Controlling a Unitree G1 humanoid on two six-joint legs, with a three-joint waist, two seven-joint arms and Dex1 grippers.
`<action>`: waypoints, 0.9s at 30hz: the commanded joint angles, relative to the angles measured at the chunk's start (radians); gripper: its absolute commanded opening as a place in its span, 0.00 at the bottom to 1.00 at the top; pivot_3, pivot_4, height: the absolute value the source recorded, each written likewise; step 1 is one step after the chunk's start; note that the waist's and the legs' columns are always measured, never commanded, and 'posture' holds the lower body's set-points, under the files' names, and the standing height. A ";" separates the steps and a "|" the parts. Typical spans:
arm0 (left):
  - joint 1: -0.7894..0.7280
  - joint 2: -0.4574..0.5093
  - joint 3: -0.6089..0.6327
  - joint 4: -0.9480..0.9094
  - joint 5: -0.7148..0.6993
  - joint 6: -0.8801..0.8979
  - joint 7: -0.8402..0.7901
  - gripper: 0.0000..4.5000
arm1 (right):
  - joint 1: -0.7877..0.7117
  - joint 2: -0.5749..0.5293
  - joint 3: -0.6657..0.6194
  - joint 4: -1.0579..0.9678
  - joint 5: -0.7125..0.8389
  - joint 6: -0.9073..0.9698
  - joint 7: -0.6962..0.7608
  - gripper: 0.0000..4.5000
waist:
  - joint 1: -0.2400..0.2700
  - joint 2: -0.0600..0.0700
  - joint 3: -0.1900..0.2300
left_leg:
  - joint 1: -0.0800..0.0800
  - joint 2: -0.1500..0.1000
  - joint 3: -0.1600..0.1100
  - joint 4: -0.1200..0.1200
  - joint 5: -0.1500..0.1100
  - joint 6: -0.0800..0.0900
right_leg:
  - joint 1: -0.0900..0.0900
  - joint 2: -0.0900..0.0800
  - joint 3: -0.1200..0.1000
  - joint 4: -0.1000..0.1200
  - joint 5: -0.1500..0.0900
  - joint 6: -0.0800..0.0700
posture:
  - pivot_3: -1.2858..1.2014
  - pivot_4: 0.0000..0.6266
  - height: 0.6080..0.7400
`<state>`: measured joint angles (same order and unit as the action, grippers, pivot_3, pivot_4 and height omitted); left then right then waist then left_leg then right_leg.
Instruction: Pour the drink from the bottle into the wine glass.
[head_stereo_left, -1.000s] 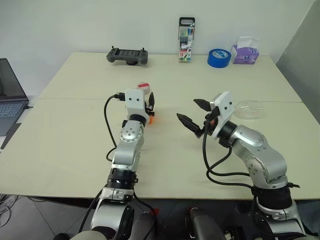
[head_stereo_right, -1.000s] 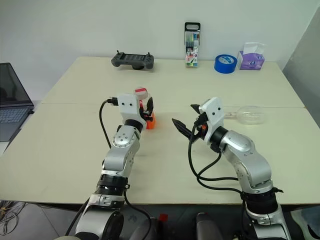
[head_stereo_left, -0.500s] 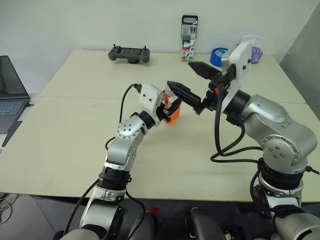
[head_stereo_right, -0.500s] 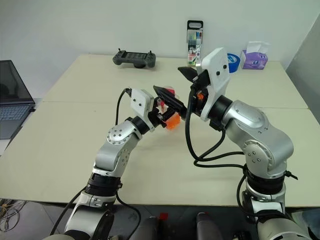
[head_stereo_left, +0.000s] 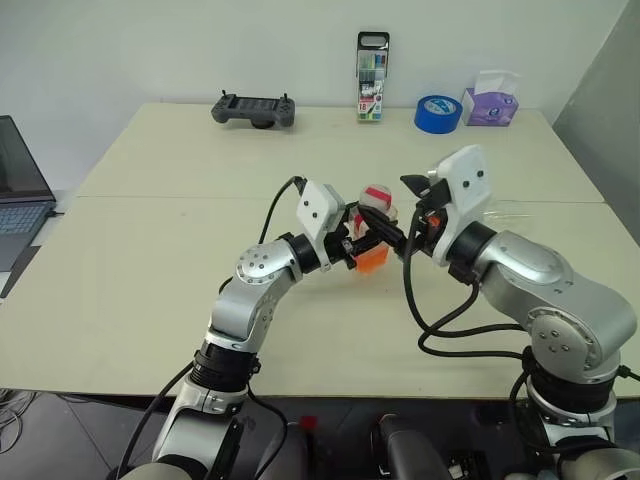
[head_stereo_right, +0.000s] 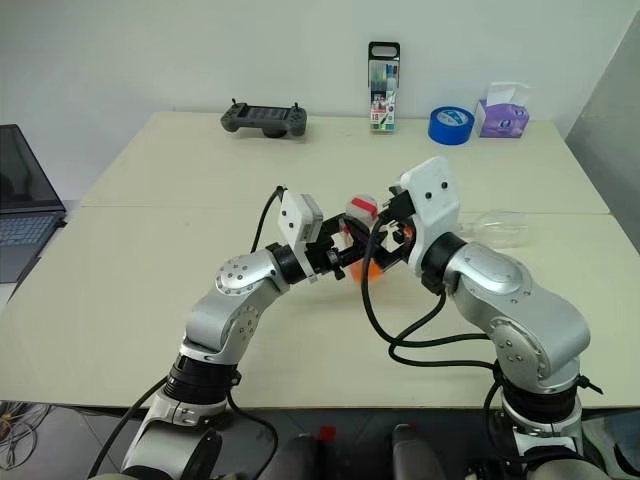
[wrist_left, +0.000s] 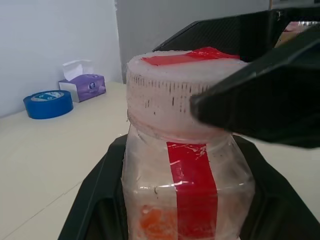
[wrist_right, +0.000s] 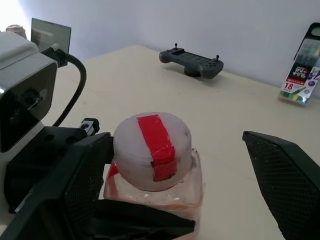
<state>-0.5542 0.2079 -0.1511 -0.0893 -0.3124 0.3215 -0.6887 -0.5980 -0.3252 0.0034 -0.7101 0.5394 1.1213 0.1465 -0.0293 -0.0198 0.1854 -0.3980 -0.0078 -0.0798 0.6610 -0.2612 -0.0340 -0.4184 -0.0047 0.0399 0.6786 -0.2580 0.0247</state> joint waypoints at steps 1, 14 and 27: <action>0.008 -0.017 -0.022 -0.062 -0.007 -0.009 0.000 0.47 | -0.017 0.031 -0.005 -0.015 -0.008 -0.021 -0.022 1.00 | 0.000 0.000 0.000 | 0.000 0.000 0.000 0.000 0.000 0.000 | 0.000 0.000 0.000 0.000 0.000 0.000 | 0.52 0.24 1.00; 0.012 -0.015 -0.022 -0.067 -0.002 -0.003 0.012 0.47 | -0.022 -0.013 -0.011 -0.004 -0.008 0.063 -0.009 0.41 | 0.000 0.000 0.000 | 0.000 0.000 0.000 0.000 0.000 0.000 | -0.001 0.000 0.000 0.000 0.000 -0.001 | 0.52 0.24 1.00; 0.004 -0.003 -0.019 -0.101 -0.040 0.032 -0.018 0.46 | -0.018 -0.187 -0.052 0.022 0.251 -0.061 0.453 0.41 | 0.000 0.000 0.000 | -0.001 0.000 0.002 0.000 0.000 0.000 | 0.000 0.000 0.000 -0.001 0.000 0.000 | 0.52 0.24 1.00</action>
<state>-0.5222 0.2037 -0.2096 -0.1455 -0.3190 0.3533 -0.7191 -0.6175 -0.4732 -0.0462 -0.6558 0.6547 1.0809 0.4069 -0.0293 -0.0198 0.1855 -0.3988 -0.0084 -0.0772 0.6613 -0.2613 -0.0338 -0.4187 -0.0045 0.0400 0.6779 -0.2579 0.0246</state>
